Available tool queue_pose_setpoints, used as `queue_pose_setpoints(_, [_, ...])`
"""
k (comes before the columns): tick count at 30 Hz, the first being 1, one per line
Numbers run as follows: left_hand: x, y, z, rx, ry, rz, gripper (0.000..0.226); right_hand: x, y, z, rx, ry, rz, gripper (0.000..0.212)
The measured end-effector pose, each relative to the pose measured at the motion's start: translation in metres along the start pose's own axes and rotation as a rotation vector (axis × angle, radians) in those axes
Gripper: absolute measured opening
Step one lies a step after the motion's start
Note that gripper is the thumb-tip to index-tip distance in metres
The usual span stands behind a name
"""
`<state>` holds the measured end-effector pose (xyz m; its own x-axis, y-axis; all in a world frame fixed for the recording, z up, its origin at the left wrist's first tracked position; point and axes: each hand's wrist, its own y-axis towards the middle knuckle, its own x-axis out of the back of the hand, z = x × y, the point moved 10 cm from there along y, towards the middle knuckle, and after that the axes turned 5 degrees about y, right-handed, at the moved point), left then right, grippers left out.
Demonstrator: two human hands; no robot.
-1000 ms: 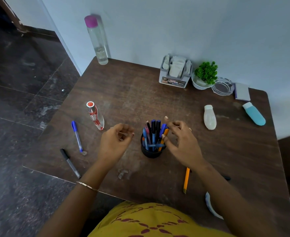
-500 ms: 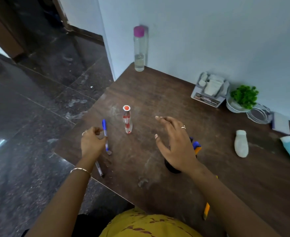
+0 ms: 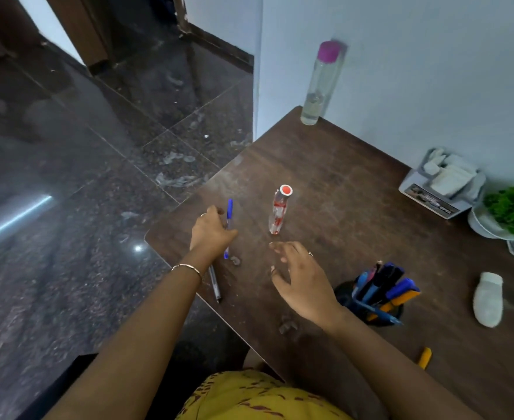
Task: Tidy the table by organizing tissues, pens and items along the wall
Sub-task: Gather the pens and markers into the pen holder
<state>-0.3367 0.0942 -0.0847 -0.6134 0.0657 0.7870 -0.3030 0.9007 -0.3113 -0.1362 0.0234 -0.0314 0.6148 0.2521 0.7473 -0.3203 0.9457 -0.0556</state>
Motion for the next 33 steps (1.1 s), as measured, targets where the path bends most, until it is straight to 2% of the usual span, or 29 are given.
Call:
queue_pose_setpoints(4, [0.026, -0.018, 0.036, 0.113, -0.202, -0.028, 0.05, -0.027, 0.027, 0.003, -0.033, 0.029, 0.035, 0.032])
queue_pose_setpoints(9, [0.029, -0.045, 0.089, 0.206, -0.469, 0.049, 0.056, -0.069, 0.061, 0.024, -0.03, -0.003, 0.124, 0.021])
queue_pose_setpoints(13, [0.026, -0.059, 0.109, 0.201, -0.504, 0.085, 0.047, -0.103, 0.077, 0.039, -0.06, 0.028, 0.197, 0.032])
queue_pose_setpoints(17, [0.02, -0.069, 0.112, 0.184, -0.546, 0.16, 0.049, -0.122, 0.077, 0.045, -0.069, -0.026, 0.204, 0.039])
queue_pose_setpoints(20, [0.018, -0.073, 0.107, 0.166, -0.565, 0.163, 0.055, -0.115, 0.075, 0.044, -0.086, -0.025, 0.171, 0.037])
queue_pose_setpoints(23, [0.017, -0.077, 0.094, 0.135, -0.609, 0.167, 0.07, -0.098, 0.069, 0.034, -0.129, 0.011, 0.148, 0.044])
queue_pose_setpoints(27, [0.01, -0.087, 0.047, 0.014, -0.626, 0.225, 0.09, -0.045, 0.042, 0.017, -0.175, 0.169, 0.017, 0.068])
queue_pose_setpoints(29, [0.007, -0.094, 0.015, -0.058, -0.654, 0.244, 0.095, -0.006, 0.023, 0.011, -0.168, 0.246, -0.096, 0.069])
queue_pose_setpoints(33, [-0.006, -0.115, -0.057, -0.23, -0.697, 0.326, 0.091, 0.086, -0.028, -0.004, -0.138, 0.35, -0.392, 0.065])
